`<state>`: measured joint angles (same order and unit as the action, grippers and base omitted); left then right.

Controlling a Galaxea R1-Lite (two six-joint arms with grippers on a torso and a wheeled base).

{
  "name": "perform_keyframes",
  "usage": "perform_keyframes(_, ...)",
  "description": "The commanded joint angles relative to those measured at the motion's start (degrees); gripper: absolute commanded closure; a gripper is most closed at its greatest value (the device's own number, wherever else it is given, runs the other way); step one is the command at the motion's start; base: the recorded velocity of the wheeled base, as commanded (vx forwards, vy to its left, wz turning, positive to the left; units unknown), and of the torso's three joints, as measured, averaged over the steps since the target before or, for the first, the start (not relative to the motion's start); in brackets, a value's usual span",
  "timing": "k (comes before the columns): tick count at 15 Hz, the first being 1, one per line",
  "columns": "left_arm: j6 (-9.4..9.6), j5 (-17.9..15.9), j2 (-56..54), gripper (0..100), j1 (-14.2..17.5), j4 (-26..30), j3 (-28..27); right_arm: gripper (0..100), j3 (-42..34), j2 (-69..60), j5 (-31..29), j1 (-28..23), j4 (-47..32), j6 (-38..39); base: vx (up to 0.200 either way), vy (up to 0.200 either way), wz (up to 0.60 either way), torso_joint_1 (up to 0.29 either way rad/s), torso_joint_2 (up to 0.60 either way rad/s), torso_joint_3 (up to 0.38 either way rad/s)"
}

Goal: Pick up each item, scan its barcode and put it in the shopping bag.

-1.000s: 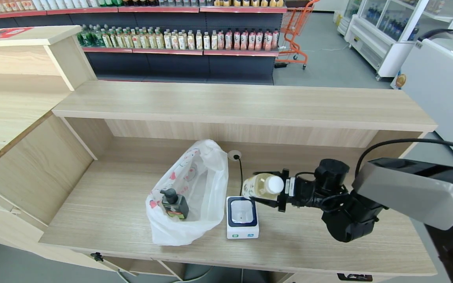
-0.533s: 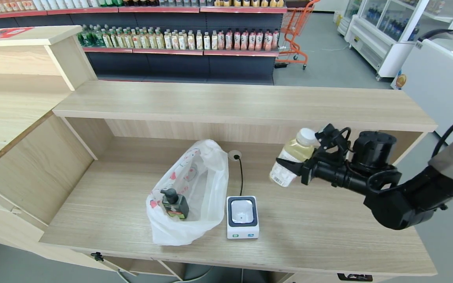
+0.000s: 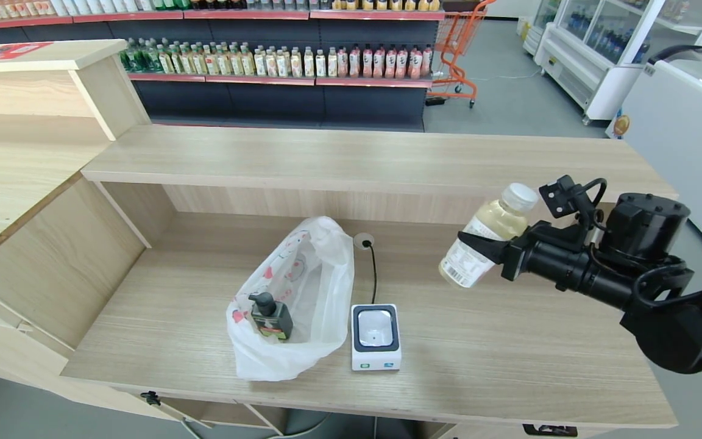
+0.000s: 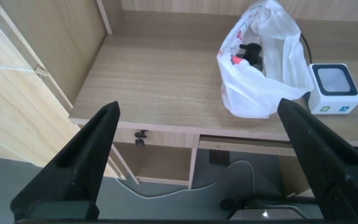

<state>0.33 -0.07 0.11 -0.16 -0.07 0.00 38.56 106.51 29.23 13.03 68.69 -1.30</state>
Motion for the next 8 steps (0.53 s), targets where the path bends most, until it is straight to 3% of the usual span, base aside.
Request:
perform_keyframes(1,0.02,0.1,0.1,0,0.0,0.0,0.0,100,-2.0,-2.5,0.0,0.0,0.2,0.0,0.0,0.0,0.0,0.0,0.0,0.0)
perform_keyframes(8,0.02,0.0,0.0,0,0.0,0.0,0.0,100,-4.9,-5.8,0.0,0.0,-0.1,0.0,0.0,0.0,0.0,0.0,0.0,0.0)
